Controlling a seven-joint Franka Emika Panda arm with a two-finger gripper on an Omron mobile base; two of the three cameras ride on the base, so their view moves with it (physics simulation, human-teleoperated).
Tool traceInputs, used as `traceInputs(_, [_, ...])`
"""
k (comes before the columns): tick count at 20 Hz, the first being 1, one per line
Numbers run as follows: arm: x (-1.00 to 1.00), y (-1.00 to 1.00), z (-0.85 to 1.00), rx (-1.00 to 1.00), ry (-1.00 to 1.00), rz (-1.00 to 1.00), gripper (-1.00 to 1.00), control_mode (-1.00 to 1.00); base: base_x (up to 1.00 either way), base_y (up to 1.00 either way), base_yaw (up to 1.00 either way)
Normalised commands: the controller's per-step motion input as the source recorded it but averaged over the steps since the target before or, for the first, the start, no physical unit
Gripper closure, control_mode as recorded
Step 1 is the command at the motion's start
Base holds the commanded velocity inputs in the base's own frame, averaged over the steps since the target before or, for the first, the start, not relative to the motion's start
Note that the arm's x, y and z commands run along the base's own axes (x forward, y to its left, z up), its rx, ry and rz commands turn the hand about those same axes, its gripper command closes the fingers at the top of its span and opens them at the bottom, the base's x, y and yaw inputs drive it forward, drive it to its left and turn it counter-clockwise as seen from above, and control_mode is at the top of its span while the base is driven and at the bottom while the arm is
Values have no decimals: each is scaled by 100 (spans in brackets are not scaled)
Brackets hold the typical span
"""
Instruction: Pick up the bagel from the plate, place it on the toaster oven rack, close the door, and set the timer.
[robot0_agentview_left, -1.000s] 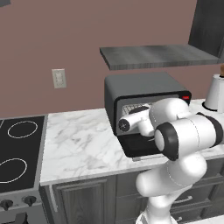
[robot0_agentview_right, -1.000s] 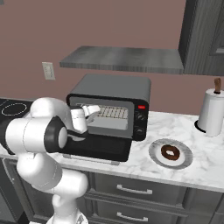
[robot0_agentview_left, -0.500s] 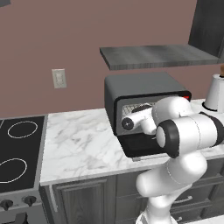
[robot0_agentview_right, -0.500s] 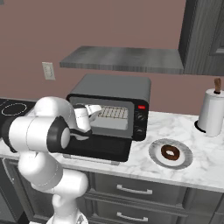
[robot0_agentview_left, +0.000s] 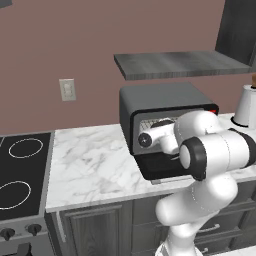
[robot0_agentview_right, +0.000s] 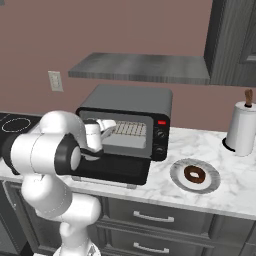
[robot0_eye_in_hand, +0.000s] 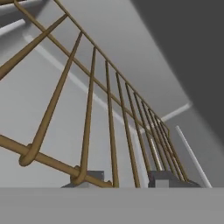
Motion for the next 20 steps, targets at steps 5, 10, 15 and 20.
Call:
traceInputs(5, [-26,0,-9,0,19,0,100,-100,0,0,0])
traceInputs(10, [-66,0,-19,0,14,0,100,-100,0,0,0])
traceInputs(15, [-98,0,-26,0,7,0,100,-100,0,0,0])
traceInputs(20, [-55,0,-7,0,19,0,100,-100,0,0,0])
